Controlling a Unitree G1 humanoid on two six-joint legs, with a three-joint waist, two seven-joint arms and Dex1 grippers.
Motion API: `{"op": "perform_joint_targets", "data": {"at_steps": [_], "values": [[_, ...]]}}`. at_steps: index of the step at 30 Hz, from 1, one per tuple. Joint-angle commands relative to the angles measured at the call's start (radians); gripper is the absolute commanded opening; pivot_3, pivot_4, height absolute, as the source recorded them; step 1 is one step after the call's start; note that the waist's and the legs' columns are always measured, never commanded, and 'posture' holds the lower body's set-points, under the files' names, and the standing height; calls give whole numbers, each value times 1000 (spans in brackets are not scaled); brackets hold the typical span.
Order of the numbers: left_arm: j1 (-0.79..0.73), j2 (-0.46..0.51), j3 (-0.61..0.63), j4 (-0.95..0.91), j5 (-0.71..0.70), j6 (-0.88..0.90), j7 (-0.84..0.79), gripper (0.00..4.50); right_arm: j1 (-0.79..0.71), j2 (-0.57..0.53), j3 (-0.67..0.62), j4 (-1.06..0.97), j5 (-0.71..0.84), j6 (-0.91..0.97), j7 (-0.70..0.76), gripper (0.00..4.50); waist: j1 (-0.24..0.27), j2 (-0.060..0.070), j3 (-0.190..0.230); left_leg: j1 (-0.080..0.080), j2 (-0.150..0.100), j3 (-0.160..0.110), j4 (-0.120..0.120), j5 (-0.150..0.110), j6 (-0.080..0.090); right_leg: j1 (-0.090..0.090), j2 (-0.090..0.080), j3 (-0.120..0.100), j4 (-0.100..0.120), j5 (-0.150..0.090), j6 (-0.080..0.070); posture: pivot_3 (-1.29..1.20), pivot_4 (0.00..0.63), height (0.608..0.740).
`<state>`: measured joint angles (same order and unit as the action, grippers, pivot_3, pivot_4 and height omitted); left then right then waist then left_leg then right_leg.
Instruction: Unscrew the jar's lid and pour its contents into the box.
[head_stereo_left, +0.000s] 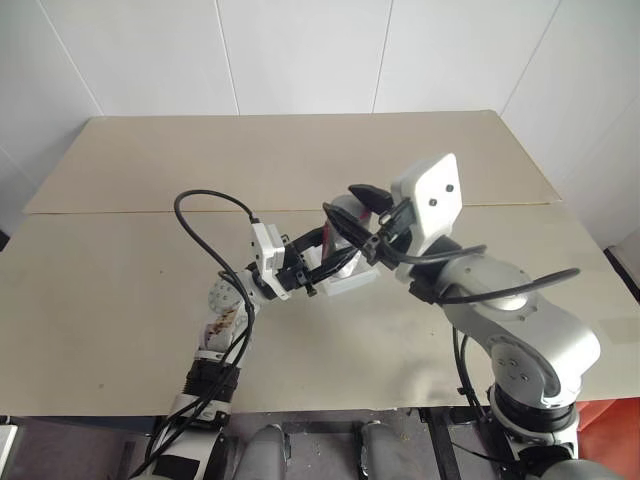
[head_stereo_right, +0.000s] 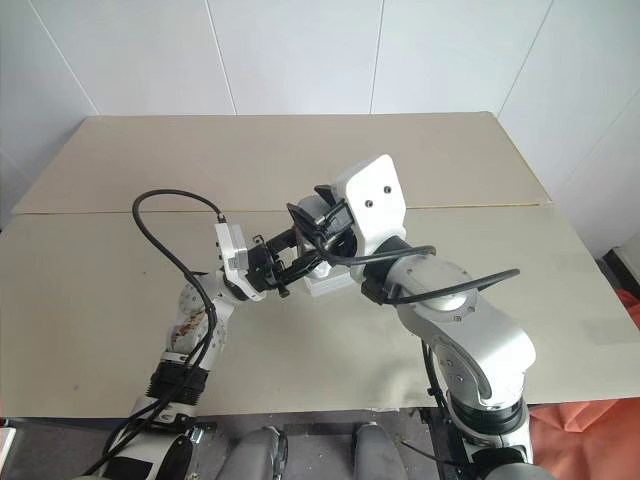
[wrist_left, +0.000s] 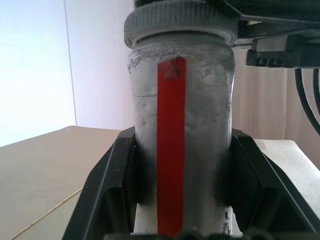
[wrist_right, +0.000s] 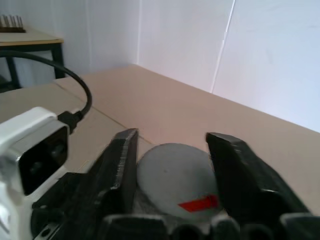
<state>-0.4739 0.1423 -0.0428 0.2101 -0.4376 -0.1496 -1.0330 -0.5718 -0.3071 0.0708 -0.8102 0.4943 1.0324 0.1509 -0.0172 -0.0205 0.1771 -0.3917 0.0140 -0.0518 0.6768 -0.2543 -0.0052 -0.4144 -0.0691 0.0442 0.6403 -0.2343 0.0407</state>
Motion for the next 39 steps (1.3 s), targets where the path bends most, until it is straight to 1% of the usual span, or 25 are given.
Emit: {"op": "perform_joint_targets", "data": {"at_steps": [1, 9, 14, 17, 19, 24, 26, 27, 29, 30, 31, 34, 39], "values": [[-22, -9, 11, -36, -26, -17, -2, 2111, 7, 9, -18, -25, 11, -8, 1, 2343, 0, 0, 0, 0, 0, 0, 0, 0, 0, 0, 0, 0, 0, 0, 0, 0, 150, 740], [-24, -12, 12, -26, -30, -20, -18, 2111, 8, 12, -29, -29, 18, -25, 16, 2343, -1, 0, 0, 0, 0, 0, 0, 0, 0, 0, 0, 0, 0, 0, 0, 0, 150, 740], [-29, -16, 17, -4, -28, -30, -25, 2111, -6, 42, -98, -40, 106, -25, 50, 2343, -1, 0, 0, 0, 0, 0, 0, 0, 0, 0, 0, 0, 0, 0, 0, 0, 150, 740], [-29, -20, 21, 6, -23, -40, -14, 2111, -26, 19, -114, -59, 122, -18, 51, 2874, -1, 0, 0, 0, 0, 0, 0, 0, 0, 0, 0, 0, 0, 0, 0, 0, 150, 740], [-28, -23, 25, 9, -23, -46, -6, 2111, -28, 5, -143, -65, 144, -20, 49, 3469, -1, 0, 0, 0, 0, 0, 0, 0, 0, 0, 0, 0, 0, 0, 0, 0, 150, 740], [-26, -29, 38, 9, -27, -57, 3, 2111, 7, -60, -204, -70, 178, -33, 74, 3469, 0, 0, 0, -1, 0, 0, 0, 0, 0, 0, 0, 0, 0, 0, 0, 0, 150, 740], [-26, -30, 41, 3, -33, -55, 0, 2111, 24, -68, -247, -52, 259, -26, 113, 3469, 0, 0, 0, -1, 0, 0, 0, 0, 0, 0, 0, 0, 0, 0, 0, 0, 150, 740], [-26, -31, 42, 1, -36, -57, -3, 2111, 31, -83, -251, -52, 276, -18, 124, 3648, 0, 0, 0, -1, 0, 0, 0, 0, 0, 0, 0, 0, 0, 0, 0, 0, 150, 740], [-24, -31, 43, -8, -45, -55, -13, 2111, 41, -113, -237, -57, 292, -19, 148, 3994, -1, 0, 0, -1, 0, 0, 0, 0, 0, 0, 0, 0, 0, 0, 0, 0, 150, 740], [-24, -32, 44, -9, -47, -55, -16, 2111, 42, -119, -231, -56, 297, -25, 147, 4291, -2, 0, 0, -1, 0, 0, 0, 0, 0, 0, 0, 0, 0, 0, 0, 0, 150, 740], [-23, -31, 45, -11, -51, -57, -22, 2111, 38, -120, -214, -53, 286, -38, 140, 4480, -3, 0, 0, -1, 0, 0, 0, 0, 0, 0, 0, 0, 0, 0, 0, 0, 150, 740], [-22, -27, 47, -12, -54, -68, -37, 2111, 33, -125, -176, -42, 250, -72, 137, 4480, -3, 0, 0, 0, 0, 0, 0, 0, 0, 0, 1, 0, 0, 0, 0, 0, 150, 740], [-18, -26, 44, -31, -69, -62, -57, 2111, 21, -140, -112, 47, 187, -146, 178, 4480, -1, 0, 0, -1, 0, 0, 0, 0, 0, 0, 0, 0, 0, 0, 0, 0, 150, 740]]}}
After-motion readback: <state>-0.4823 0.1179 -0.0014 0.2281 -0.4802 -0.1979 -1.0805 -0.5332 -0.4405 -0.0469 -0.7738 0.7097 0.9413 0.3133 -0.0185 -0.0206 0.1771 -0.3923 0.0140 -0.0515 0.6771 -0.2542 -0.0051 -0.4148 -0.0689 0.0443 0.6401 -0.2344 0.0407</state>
